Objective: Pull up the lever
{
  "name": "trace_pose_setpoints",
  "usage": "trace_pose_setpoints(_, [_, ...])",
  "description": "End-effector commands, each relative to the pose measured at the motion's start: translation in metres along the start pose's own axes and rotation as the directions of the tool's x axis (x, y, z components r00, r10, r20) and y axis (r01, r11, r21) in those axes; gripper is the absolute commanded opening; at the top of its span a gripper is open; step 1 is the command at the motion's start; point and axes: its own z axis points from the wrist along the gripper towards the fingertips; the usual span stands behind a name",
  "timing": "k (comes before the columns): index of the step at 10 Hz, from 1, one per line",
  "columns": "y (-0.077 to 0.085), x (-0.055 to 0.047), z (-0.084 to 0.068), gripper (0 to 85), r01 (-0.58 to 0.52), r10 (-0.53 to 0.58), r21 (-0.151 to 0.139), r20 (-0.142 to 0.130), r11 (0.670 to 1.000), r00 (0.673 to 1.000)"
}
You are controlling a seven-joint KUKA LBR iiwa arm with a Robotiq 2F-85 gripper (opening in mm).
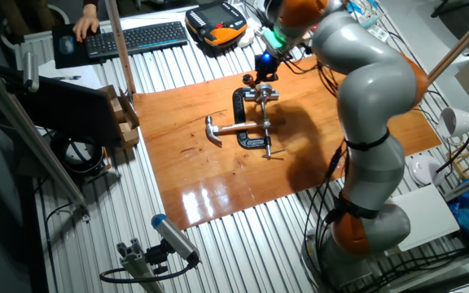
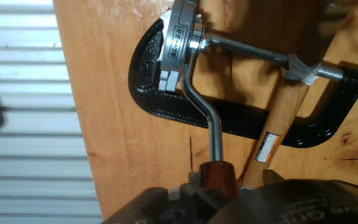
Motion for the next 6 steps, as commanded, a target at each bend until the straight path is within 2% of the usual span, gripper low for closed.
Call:
trace_pose_setpoints(1, [-0.001,0.0,-0.003,0.0,0.09,-0.09,0.024,0.006,0.996,0.996])
trace_pose_setpoints(2, [-0.005,-0.001,-0.005,0.0,0.095,-0.095,0.014,-0.005,0.995,0.995])
trace_pose_setpoints(3, [-0.006,-0.001,-0.006,0.0,0.092,-0.092,0.008,-0.002,0.996,0.996])
trace_pose_setpoints(4, [-0.009,-0.001,-0.008,0.0,0.121,-0.121,0.02,0.002,0.992,0.993])
trace_pose_setpoints(5, [-0.012,-0.001,-0.009,0.0,0.178,-0.178,0.075,-0.008,0.981,0.984])
trace_pose_setpoints(6, [-0.014,0.0,-0.008,0.0,0.232,-0.23,0.09,-0.028,0.969,0.973])
